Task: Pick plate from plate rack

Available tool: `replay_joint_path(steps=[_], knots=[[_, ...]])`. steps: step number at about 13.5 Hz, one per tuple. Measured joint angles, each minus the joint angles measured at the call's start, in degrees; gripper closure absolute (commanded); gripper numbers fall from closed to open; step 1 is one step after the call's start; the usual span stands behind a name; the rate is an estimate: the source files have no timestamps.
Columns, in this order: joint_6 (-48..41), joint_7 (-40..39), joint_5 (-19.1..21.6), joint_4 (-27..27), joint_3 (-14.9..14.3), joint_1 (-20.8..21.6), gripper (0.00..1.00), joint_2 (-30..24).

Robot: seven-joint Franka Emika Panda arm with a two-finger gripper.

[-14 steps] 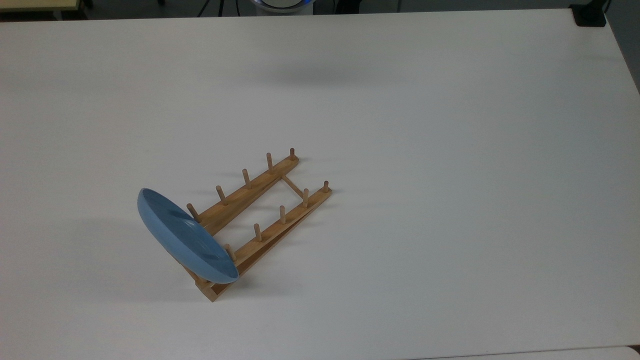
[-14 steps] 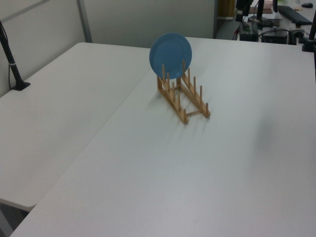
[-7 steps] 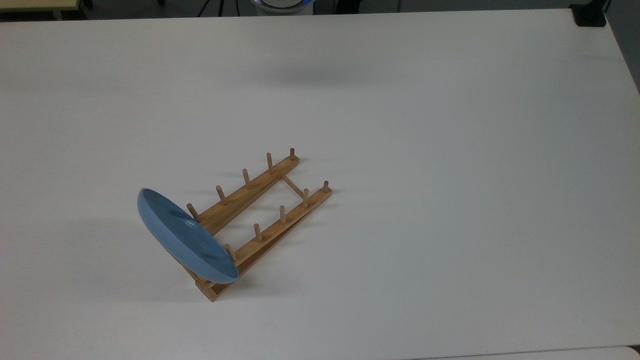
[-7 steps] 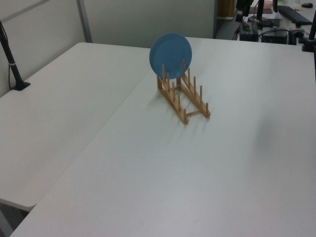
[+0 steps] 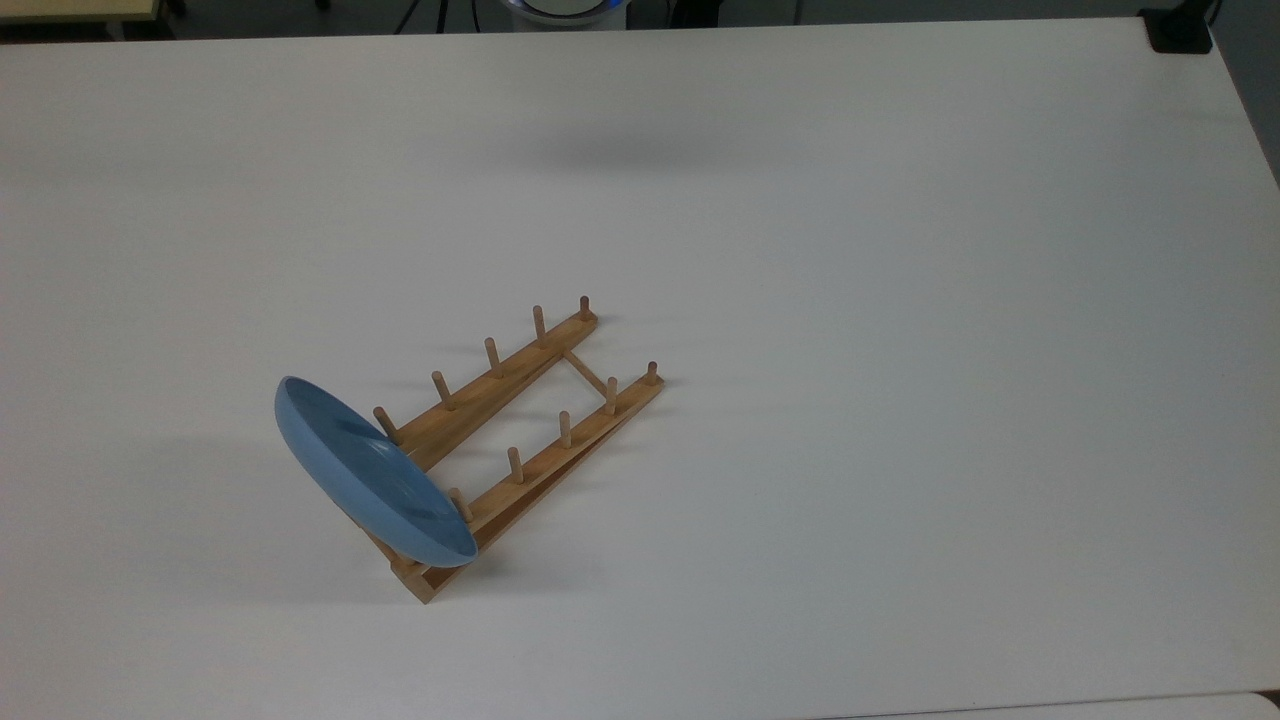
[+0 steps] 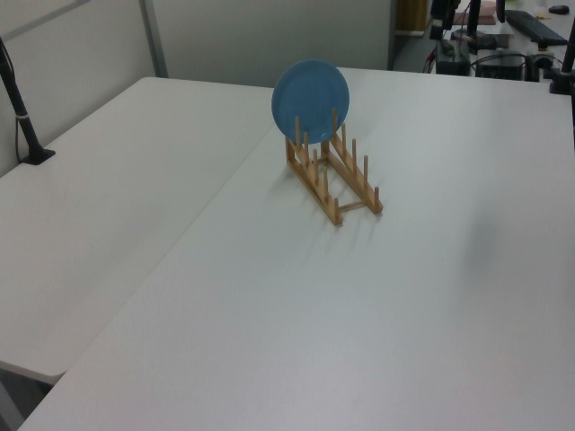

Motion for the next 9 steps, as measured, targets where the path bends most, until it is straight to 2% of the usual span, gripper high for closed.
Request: replay_joint_path(steps=[4,6,9], knots=[[0.00,-15.88,-0.07,-0.95,-0.24,-1.98,0.00,0.38],[3.73,-17.11,-1.76,-1.09,-0.29,-2.92,0.00,2.24],[11.23,-17.99,-1.94,-1.31,-0.41,-5.04,0.00,5.61]])
